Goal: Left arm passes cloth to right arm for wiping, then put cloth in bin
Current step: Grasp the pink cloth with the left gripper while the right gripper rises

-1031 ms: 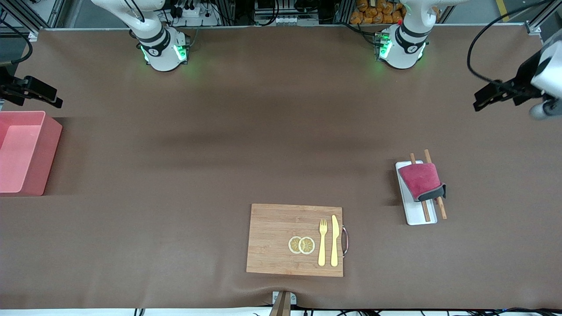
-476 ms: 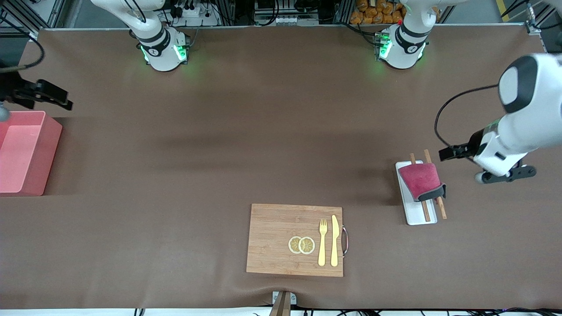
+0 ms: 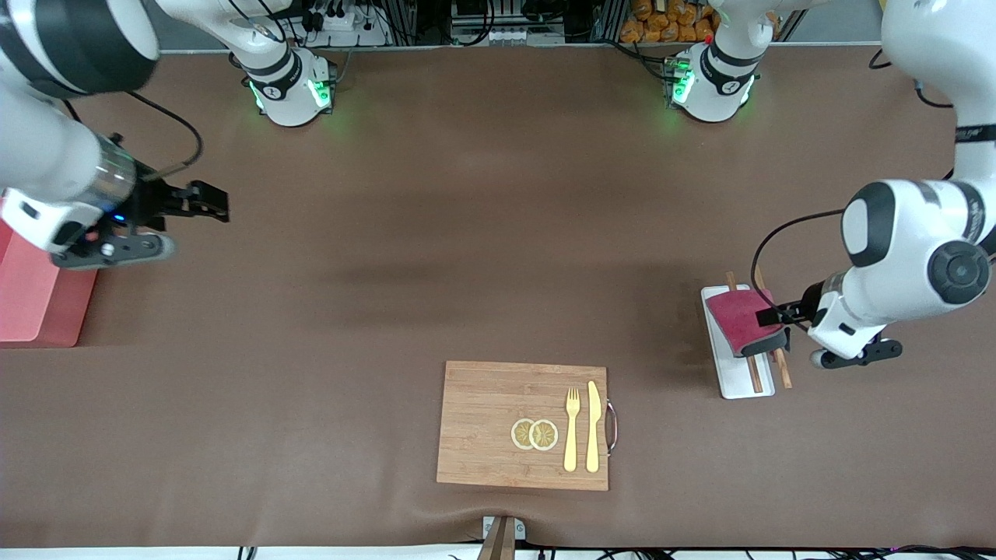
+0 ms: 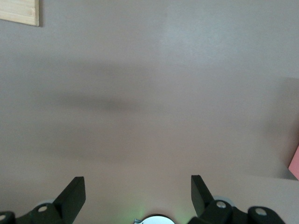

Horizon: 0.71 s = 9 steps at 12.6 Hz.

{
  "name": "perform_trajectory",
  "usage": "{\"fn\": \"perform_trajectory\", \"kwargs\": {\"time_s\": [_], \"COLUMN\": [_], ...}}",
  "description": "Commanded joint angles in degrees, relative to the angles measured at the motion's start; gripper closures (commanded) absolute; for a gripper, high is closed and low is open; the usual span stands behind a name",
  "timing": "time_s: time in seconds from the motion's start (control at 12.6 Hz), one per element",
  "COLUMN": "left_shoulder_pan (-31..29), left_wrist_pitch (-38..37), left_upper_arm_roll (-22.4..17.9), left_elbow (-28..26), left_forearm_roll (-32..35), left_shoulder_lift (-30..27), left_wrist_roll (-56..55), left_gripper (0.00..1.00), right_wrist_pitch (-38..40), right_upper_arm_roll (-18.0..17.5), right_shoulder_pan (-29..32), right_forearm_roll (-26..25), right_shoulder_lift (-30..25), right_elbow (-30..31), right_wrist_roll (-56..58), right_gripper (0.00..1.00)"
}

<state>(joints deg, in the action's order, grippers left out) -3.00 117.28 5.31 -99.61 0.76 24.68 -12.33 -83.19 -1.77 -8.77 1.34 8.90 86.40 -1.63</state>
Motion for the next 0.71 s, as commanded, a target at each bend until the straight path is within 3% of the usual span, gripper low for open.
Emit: {"fn": "perform_trajectory", "kwargs": {"time_s": [0.0, 0.24, 0.48, 0.63], "left_shoulder_pan": [0.0, 0.0, -0.2, -0.1], "left_wrist_pitch": [0.7, 0.7, 0.7, 0.7], "left_upper_arm_roll": [0.0, 0.0, 0.0, 0.0], "left_elbow": [0.6, 0.6, 0.8, 0.8], "left_forearm_roll": [0.2, 0.7, 1.8, 1.8], "left_shoulder_lift": [0.5, 0.6, 1.5, 1.5], "left_wrist_roll": [0.5, 0.5, 0.5, 0.5], "left_gripper": [0.03, 0.3, 0.39, 0.52], "right_wrist_pitch": [0.9, 0.8, 0.1, -1.8], "right_upper_arm_roll": [0.4, 0.4, 0.4, 0.3], "right_shoulder_pan": [-2.0, -4.8, -6.7, -6.8], "right_forearm_roll": [0.4, 0.4, 0.3, 1.5], "right_shoulder_lift": [3.6, 6.8, 8.8, 9.0], "right_elbow": [-3.4, -3.4, -3.9, -3.9], "right_wrist_roll": [-0.3, -0.3, 0.2, 0.3], "right_gripper": [0.0, 0.0, 0.0, 0.0]}}
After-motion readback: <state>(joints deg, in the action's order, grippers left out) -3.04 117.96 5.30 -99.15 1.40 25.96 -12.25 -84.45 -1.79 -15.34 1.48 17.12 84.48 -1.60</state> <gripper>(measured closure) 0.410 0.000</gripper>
